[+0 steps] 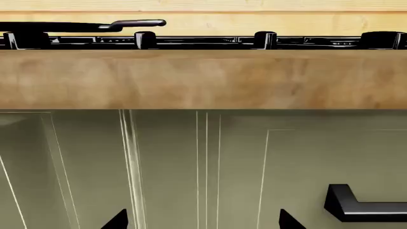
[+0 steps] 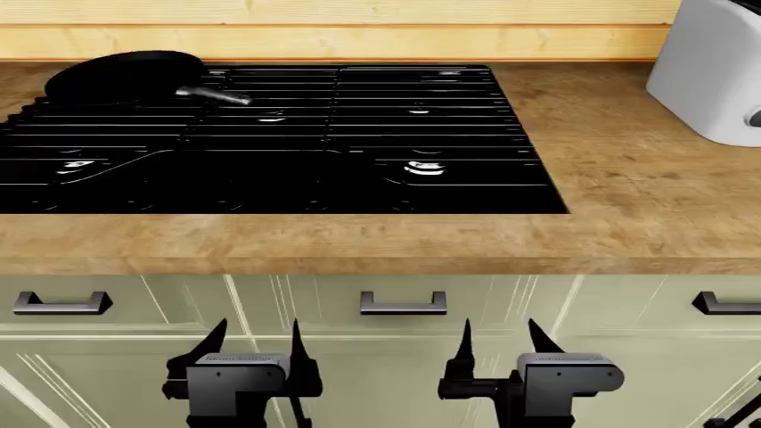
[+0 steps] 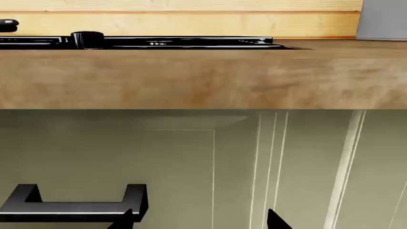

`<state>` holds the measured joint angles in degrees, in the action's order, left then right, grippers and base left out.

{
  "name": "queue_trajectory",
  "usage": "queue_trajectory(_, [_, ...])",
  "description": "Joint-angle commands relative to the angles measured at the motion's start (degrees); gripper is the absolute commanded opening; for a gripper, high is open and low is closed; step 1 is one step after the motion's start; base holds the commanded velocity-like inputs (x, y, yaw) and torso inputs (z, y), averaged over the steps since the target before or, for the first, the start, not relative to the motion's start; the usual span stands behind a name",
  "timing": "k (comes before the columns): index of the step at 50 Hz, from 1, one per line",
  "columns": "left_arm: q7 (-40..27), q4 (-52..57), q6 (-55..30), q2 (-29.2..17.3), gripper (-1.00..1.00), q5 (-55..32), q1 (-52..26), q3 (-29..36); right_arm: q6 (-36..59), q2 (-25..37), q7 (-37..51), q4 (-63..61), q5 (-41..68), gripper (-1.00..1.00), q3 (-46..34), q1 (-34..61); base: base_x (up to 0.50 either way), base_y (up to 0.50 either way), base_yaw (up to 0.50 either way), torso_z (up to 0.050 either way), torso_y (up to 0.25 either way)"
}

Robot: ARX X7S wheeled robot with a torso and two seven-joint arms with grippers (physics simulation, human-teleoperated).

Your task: Pick the kettle from the counter and place it on a stove burner. Then turn the burner on.

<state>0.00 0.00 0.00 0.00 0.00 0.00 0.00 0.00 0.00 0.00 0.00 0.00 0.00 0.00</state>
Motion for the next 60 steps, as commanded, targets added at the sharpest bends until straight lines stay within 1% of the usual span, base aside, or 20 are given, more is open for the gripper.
queue_trajectory(1, [-0.1, -2.1, -0.1, -0.9, 1.0, -1.4, -2.1, 1.5, 0.4, 1.0, 2.0, -1.3, 0.7, 1.0, -0.2, -1.4, 0.0, 0.0, 0.0, 0.0, 0.0])
queue_trajectory(12, [-2.6, -2.6, 0.3, -2.6, 1.0, -3.1, -2.1, 3.3, 0.8, 2.7, 4.8, -0.7, 2.0, 1.0, -2.1, -0.8, 0.0, 0.0, 0.0, 0.0, 0.0])
queue_trajectory(60, [-7.0, -2.8, 0.3, -5.8, 1.0, -6.9, -2.6, 7.1, 1.1, 6.1, 8.6, -1.0, 5.9, 1.0, -5.8, -0.6, 0.0, 0.5, 0.0, 0.0, 0.0])
